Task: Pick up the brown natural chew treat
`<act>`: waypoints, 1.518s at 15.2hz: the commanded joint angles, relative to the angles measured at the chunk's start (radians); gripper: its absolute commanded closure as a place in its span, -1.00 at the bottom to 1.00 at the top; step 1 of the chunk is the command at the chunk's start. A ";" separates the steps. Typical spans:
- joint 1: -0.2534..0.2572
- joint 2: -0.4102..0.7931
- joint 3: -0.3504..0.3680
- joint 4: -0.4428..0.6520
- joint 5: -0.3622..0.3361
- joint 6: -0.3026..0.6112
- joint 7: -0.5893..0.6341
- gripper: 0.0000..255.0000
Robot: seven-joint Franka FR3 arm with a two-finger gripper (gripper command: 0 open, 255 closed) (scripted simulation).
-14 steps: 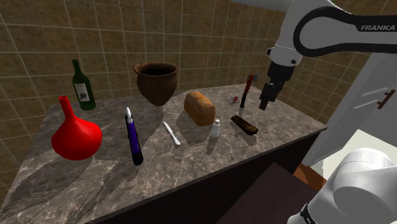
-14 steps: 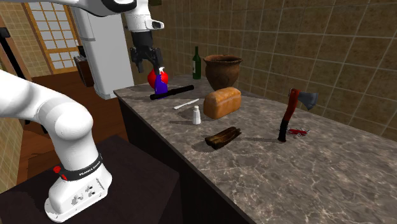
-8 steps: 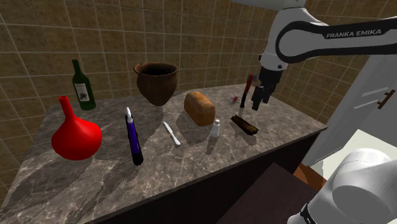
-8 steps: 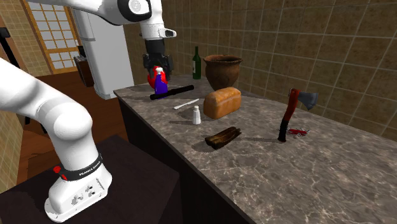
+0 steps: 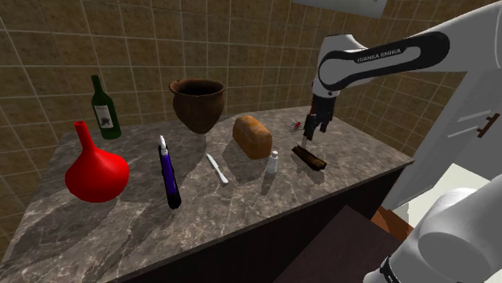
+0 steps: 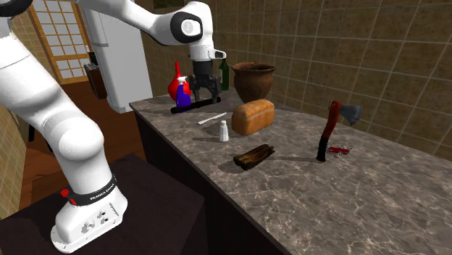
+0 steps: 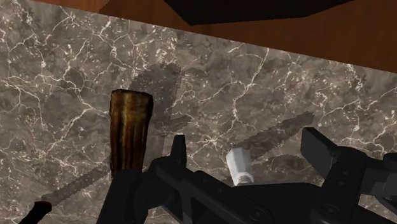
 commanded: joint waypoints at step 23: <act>-0.161 0.975 -0.092 0.788 0.078 0.058 -0.059 -1.00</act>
